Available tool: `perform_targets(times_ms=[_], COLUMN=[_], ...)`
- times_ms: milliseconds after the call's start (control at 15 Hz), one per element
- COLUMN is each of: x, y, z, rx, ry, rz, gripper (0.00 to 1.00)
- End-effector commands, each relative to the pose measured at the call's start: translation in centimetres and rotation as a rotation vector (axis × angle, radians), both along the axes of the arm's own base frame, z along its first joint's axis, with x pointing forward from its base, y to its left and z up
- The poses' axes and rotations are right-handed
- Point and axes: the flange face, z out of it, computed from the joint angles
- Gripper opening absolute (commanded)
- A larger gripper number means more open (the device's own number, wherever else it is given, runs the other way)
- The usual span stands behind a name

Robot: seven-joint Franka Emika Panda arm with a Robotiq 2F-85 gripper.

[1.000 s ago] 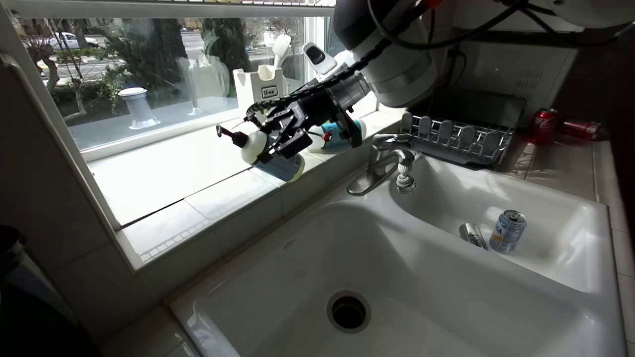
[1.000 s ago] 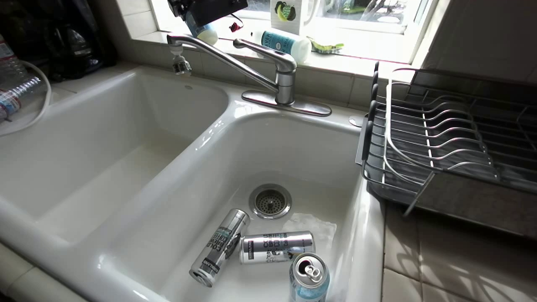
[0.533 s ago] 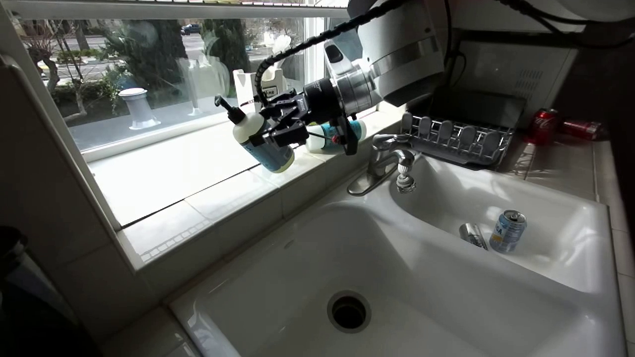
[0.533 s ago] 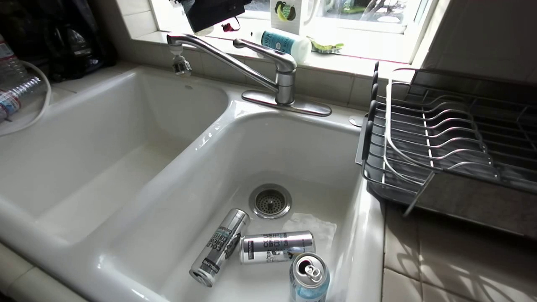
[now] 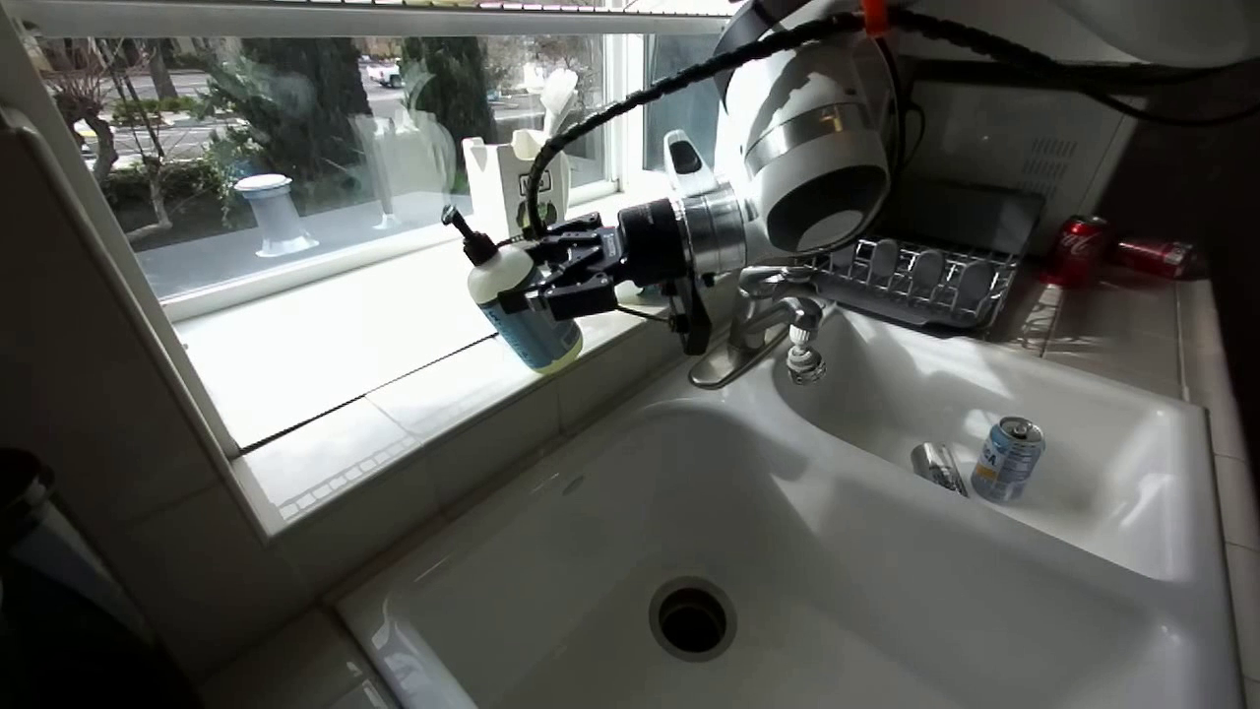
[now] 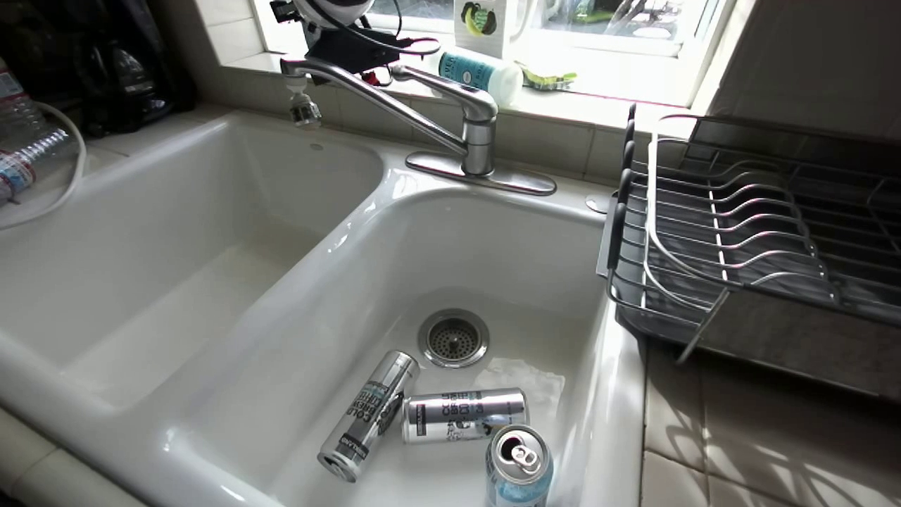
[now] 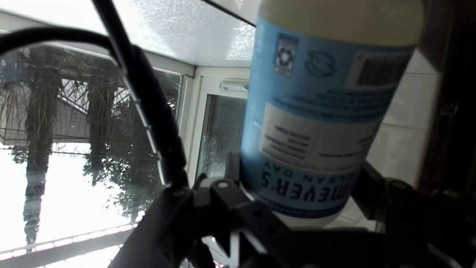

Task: Place the soap dispensers right side up

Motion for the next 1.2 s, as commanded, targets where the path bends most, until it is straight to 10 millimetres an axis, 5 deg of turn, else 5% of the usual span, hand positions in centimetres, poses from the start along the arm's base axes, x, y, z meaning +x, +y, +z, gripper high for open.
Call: perform_targets(times_ms=[0,400,1133], x=[-0.9,-1.1,-0.4], y=[-0.6,-0.3,0.7], z=[0.2,-2.8,-3.3], rx=[0.111,0.161,0.168], ry=[-0.068,-0.108,-0.147], rz=[-0.01,0.008,0.01], gripper=[0.46,0.46,0.46])
